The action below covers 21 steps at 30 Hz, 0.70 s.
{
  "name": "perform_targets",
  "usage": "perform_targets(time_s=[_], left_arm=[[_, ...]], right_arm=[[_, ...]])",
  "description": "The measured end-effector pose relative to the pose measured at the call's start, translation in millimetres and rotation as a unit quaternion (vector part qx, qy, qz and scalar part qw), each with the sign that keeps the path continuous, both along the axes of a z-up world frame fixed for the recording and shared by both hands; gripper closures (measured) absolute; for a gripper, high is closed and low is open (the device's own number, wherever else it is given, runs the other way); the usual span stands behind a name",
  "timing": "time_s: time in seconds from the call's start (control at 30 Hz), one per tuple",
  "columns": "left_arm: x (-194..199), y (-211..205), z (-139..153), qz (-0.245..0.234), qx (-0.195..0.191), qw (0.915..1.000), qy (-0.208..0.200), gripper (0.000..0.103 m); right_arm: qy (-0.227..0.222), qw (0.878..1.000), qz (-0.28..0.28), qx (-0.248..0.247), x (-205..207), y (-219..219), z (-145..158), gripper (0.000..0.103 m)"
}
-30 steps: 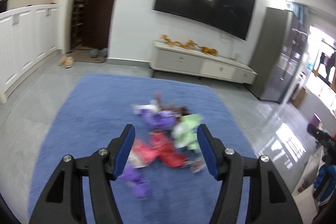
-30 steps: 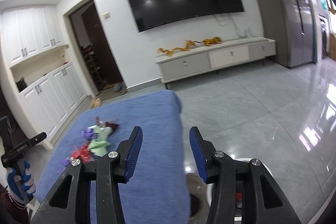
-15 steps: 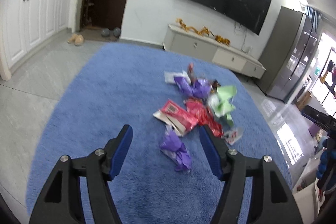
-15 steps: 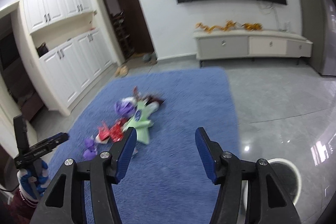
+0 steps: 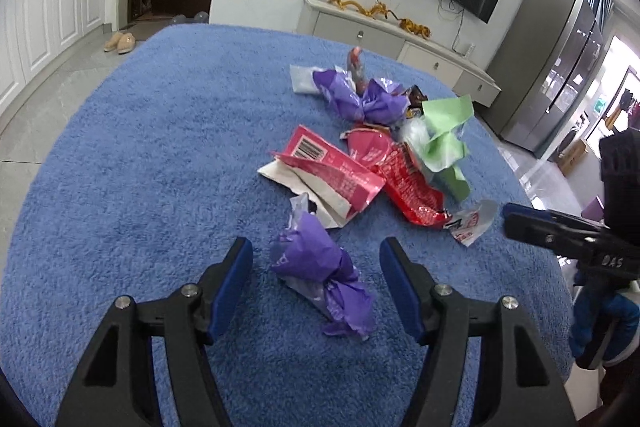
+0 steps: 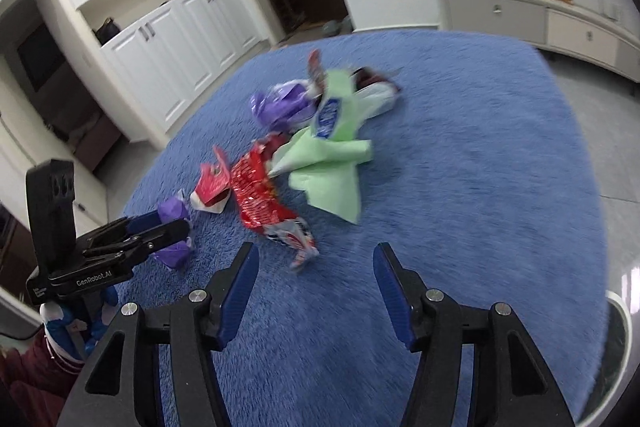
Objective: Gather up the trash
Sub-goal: 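Grasp the purple wrapper with the left gripper while the right grasps the red bag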
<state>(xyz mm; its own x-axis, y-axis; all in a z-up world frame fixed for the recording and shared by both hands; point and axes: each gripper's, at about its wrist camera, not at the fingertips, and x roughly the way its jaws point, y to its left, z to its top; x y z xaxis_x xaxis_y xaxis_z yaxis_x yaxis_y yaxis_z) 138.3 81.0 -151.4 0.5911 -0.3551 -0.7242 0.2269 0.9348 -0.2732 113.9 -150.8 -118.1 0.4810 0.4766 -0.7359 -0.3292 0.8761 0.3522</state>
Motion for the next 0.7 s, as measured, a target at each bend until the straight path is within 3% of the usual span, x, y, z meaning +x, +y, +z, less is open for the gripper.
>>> perform_targets(time_s=[0.3, 0.7], left_arm=[[2, -1, -5, -0.002, 0.006, 0.9999, 0.011, 0.047], [-2, 6, -3, 0.013, 0.004, 0.9999, 0.010, 0.057]], right_arm=[[0.003, 0.998, 0.065, -0.004, 22, 41, -17, 0.046], [-0.033, 0.994, 0.088, -0.053, 42, 76, -19, 0.045]])
